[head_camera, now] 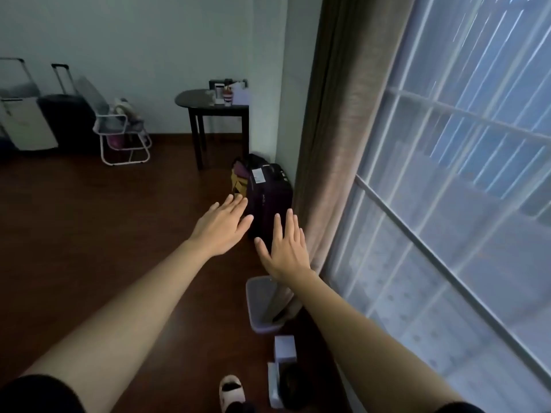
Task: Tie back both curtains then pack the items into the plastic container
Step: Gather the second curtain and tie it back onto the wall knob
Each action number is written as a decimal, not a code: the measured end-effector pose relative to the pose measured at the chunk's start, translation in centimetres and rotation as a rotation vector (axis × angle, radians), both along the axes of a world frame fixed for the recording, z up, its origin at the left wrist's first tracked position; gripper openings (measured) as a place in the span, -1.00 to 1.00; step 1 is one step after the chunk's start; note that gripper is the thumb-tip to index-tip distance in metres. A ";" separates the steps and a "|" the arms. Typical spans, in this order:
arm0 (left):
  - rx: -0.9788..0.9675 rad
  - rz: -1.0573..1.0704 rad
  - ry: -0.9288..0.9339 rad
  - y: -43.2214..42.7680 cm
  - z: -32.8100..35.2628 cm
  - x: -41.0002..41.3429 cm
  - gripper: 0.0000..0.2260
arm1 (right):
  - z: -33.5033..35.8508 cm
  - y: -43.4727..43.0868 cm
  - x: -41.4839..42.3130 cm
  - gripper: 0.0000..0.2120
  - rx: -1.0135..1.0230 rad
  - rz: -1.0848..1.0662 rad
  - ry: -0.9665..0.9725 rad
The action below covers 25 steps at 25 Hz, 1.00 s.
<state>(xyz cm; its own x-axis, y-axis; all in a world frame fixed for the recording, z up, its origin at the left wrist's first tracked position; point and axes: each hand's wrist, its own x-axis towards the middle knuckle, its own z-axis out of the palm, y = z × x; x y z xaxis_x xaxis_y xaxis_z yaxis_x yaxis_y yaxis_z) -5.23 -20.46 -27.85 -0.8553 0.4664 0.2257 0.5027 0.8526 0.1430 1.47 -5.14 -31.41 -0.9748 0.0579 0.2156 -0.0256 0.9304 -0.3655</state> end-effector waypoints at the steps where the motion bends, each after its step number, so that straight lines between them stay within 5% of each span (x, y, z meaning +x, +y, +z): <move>1: 0.006 -0.019 0.014 0.0 0.2 -3.2 -0.50 | -0.3 -0.5 -3.3 -0.29 0.009 -0.012 -0.004; 12: 0.113 -0.336 -0.009 5.6 4.9 -34.2 -0.57 | 1.4 1.1 -29.7 -0.28 -0.083 -0.388 0.029; 25: 0.368 -1.113 -0.250 20.8 3.2 -49.2 -0.68 | 1.0 4.3 -40.9 -0.34 -0.155 -0.880 0.092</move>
